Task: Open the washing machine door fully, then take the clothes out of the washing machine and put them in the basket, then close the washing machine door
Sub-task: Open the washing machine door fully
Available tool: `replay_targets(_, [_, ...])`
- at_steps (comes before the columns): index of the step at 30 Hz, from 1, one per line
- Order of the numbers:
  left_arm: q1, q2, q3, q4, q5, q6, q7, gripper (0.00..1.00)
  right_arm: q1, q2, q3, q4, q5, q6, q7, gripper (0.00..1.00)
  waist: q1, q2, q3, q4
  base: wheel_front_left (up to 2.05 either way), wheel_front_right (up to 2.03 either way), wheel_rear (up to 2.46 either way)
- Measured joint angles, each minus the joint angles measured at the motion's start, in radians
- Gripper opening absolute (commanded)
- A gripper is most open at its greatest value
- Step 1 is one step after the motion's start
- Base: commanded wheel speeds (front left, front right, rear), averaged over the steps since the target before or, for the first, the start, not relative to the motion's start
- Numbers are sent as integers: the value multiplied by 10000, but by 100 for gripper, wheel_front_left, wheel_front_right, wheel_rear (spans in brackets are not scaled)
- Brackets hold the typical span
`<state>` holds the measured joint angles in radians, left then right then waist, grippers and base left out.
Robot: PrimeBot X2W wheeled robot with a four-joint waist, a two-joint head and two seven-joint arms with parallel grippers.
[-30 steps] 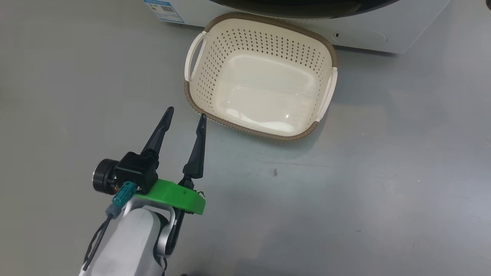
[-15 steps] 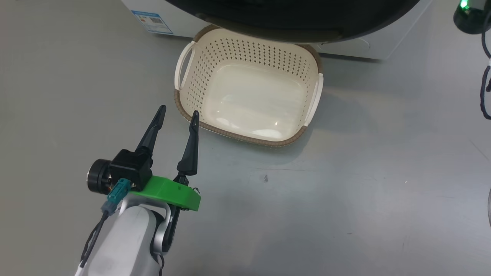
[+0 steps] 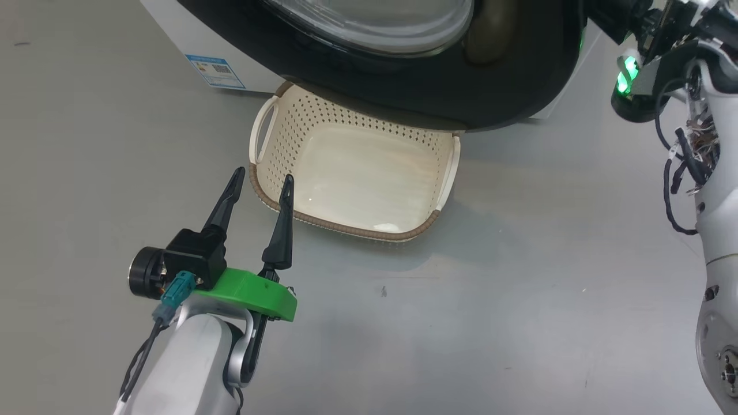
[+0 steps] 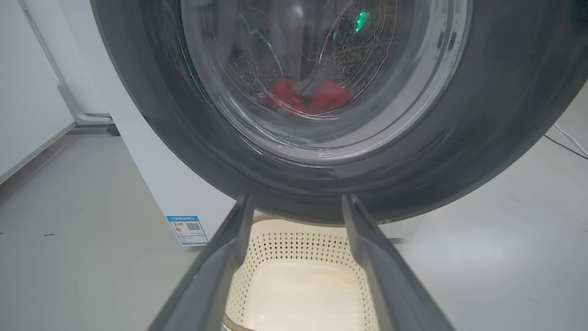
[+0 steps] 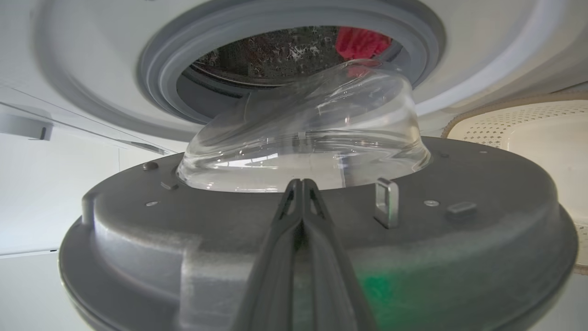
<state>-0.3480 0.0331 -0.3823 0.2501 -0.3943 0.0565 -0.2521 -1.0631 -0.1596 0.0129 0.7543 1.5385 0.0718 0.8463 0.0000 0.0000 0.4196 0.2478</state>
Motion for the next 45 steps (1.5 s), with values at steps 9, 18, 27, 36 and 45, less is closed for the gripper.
replay_targets(9, [450,0,117,157,0,10,0,100,908,376,77,217,286,234,414,0,0,0,-665,-179,0,0,0])
replay_targets(18, [765,2,153,334,-2,10,0,100,1577,579,240,217,610,328,1007,0,0,0,-1228,-306,0,0,0])
replay_targets(27, [1051,4,198,426,-2,12,0,100,2342,759,608,6,786,416,1569,0,0,0,-1758,-318,0,0,0])
replay_targets(36, [1327,8,159,548,-13,12,0,100,3121,890,972,-414,1070,445,1979,0,0,0,-2177,-193,0,0,0])
replay_targets(45, [1496,10,58,612,-19,12,0,100,3790,932,1342,-899,1298,497,2151,0,-1,0,-2442,110,0,0,0])
